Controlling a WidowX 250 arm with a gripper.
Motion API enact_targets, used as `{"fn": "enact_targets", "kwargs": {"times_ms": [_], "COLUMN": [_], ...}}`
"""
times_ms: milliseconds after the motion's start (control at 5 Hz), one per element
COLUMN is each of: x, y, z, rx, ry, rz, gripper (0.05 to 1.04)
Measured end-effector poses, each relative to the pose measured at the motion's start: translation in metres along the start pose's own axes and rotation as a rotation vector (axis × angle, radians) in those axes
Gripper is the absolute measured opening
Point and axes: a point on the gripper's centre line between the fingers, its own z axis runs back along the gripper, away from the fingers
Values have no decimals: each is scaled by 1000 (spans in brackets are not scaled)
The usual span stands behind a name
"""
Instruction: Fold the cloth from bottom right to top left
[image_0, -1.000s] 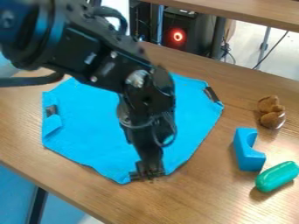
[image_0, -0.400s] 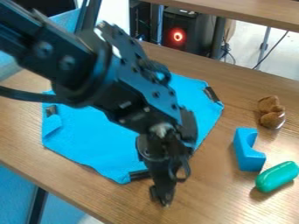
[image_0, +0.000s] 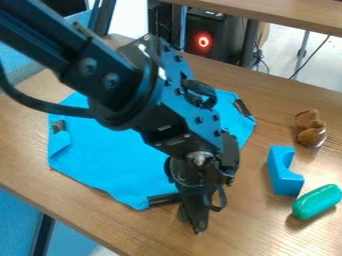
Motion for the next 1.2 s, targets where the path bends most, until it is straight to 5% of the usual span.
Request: {"fn": "enact_targets", "kwargs": {"times_ms": [200,400,600,1000,1200], "x": [1,0,-4,-6,-2], "y": [0,-1,1,25,47], "z": [-3,-4,-2,11,16], "rx": [2,-10,-31,-74,-51], "ry": [17,28,35,46,104], "rz": [3,-2,-16,-1,4], "gripper": [349,164,66,52,51]}}
